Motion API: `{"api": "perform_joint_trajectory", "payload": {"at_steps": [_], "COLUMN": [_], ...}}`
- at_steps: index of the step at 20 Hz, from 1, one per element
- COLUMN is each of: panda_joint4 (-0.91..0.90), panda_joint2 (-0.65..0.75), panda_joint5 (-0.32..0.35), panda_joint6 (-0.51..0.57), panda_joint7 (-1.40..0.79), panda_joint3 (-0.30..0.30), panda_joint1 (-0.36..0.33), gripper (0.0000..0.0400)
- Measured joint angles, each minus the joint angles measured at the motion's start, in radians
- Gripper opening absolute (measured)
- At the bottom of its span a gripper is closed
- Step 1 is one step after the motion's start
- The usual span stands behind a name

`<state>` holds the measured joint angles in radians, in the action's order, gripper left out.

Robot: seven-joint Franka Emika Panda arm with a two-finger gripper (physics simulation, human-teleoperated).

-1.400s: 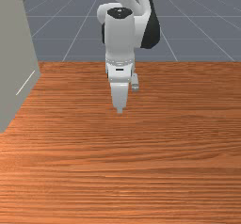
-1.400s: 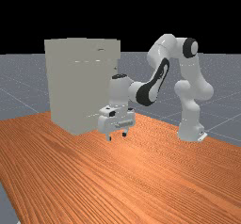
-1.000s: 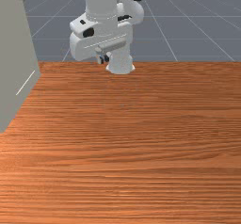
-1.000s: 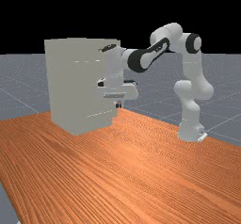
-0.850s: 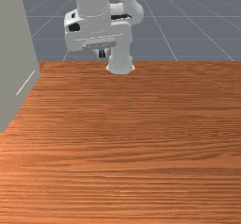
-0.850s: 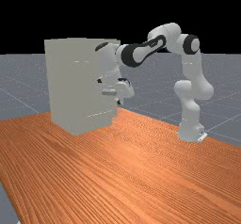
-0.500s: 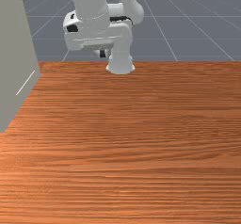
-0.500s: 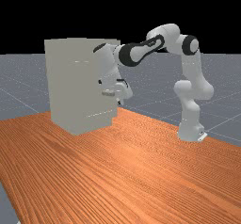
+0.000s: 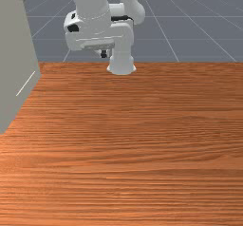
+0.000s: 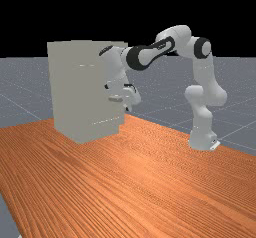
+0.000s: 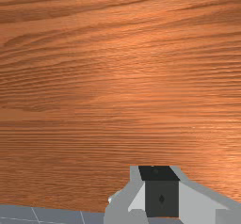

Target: Open the drawer

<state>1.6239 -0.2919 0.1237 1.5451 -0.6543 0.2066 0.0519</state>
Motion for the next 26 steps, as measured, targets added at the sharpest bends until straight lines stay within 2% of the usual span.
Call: {"api": "perform_joint_trajectory", "payload": {"at_steps": [15, 18, 22, 26], "panda_joint4": [0.0, -0.006, -0.11, -0.191], "panda_joint2": [0.013, 0.123, 0.242, 0.324], "panda_joint5": [-0.002, -0.009, -0.017, -0.019], "panda_joint6": [-0.005, 0.004, -0.003, 0.006], "panda_joint7": [-0.006, -0.02, -0.03, -0.033], "panda_joint3": [0.009, 0.013, 0.037, 0.116], "panda_joint1": [-0.007, -0.002, -0.021, -0.085], "gripper": [0.0, 0.0, 0.0, 0.0]}}
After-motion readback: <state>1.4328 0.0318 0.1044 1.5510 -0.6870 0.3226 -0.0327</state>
